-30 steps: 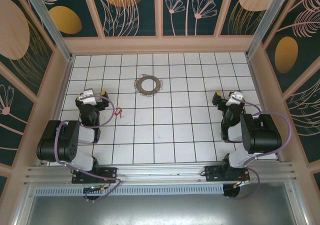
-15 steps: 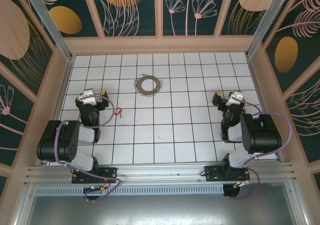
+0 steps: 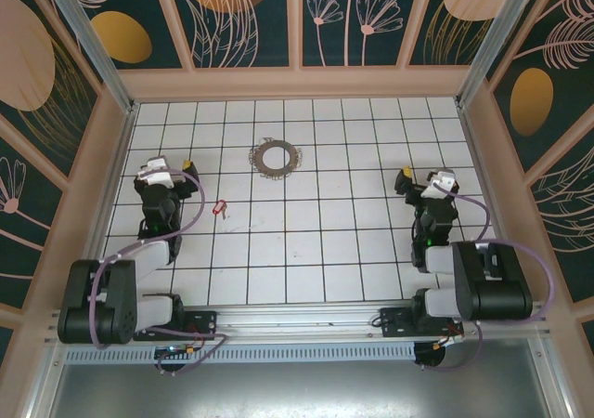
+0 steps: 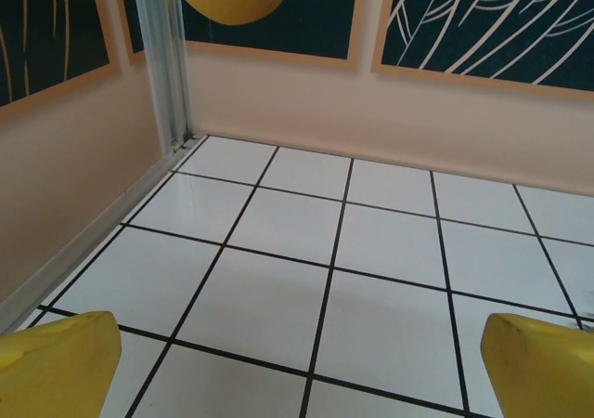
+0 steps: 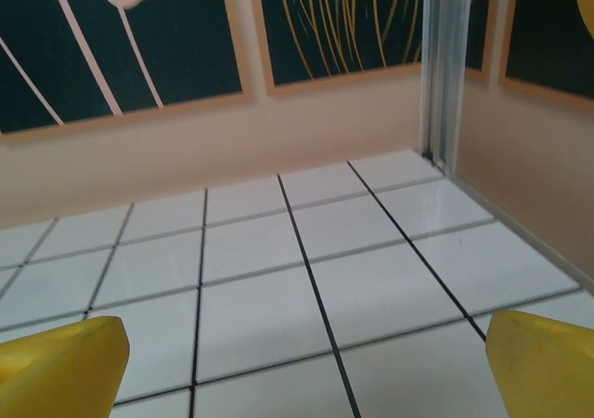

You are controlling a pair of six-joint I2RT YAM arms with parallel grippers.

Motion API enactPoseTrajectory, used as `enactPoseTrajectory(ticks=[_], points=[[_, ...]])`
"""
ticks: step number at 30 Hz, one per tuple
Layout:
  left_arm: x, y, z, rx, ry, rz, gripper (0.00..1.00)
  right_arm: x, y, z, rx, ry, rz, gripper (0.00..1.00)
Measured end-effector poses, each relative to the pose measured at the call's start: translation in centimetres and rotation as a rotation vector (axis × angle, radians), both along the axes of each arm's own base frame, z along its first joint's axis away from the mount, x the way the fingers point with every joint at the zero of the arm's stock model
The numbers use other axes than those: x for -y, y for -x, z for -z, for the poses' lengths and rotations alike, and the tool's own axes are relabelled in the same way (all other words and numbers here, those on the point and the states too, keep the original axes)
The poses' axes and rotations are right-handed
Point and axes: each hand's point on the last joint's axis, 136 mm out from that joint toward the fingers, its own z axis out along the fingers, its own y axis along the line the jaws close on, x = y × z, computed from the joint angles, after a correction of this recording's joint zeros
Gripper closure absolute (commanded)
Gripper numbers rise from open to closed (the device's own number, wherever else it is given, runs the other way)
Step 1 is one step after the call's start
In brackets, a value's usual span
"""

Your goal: Put the keys on the keyring

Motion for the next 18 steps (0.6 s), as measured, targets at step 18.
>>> enactPoseTrajectory(ticks=[18], points=[[11.8,-2.0,-5.3,-0.189,0.308,0.424,0.01,-11.0,0.8,-2.0,-0.215,-0.183,-0.278,0.01]])
